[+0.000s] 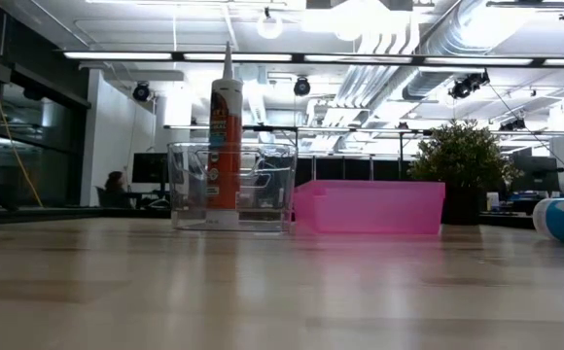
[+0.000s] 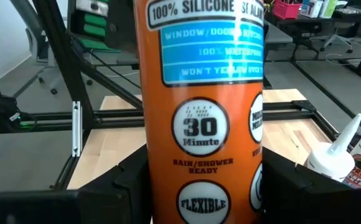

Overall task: Pick & place silicon tubes, Sealant and Lysol wipes
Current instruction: Put the orange sealant into the transparent bin

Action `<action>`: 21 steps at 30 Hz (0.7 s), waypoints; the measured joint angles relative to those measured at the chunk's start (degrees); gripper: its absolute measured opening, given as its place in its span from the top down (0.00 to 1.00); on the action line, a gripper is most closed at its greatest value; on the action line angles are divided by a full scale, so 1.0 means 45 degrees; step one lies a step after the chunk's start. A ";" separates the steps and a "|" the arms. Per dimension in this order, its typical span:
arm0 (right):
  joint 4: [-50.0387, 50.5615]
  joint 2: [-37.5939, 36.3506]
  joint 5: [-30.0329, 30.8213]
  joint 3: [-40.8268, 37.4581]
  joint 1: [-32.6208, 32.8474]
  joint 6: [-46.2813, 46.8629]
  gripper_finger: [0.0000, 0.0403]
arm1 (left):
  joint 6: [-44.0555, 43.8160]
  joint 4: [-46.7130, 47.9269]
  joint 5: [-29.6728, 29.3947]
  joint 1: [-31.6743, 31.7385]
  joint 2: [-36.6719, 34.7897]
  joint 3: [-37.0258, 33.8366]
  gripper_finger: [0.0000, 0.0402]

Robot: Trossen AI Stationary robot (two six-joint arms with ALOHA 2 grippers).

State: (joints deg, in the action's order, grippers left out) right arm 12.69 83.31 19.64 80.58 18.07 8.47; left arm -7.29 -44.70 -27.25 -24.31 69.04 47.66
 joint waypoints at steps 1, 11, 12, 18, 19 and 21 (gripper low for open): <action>0.0000 0.0000 -0.0011 0.0000 -0.0060 -0.0003 0.51 | -0.0004 -0.0181 -0.0023 0.0004 0.0000 0.0000 0.44; -0.0931 0.0443 -0.0967 0.0029 -0.0916 0.0078 0.51 | 0.0345 -0.0603 -0.0139 0.0432 0.0311 0.0612 0.27; -0.1169 0.0552 -0.1130 0.0029 -0.0944 0.0065 0.51 | 0.0345 -0.0603 -0.0130 0.0528 0.0410 0.0771 0.27; -0.1977 0.0989 -0.1213 0.0024 -0.0965 0.0138 0.51 | 0.0333 -0.0602 -0.0040 0.1054 0.0876 0.1310 0.27; -0.2037 0.1010 -0.1215 0.0024 -0.0967 0.0134 0.51 | 0.0339 -0.0599 0.0016 0.1093 0.0943 0.1429 0.27; -0.2100 0.1015 -0.1268 0.0019 -0.1008 0.0112 0.51 | 0.0340 -0.0615 0.0099 0.1097 0.1069 0.1657 0.27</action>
State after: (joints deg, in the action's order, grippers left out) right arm 3.24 87.88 13.93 80.66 13.53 8.97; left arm -5.76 -47.47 -26.81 -19.38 73.85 55.12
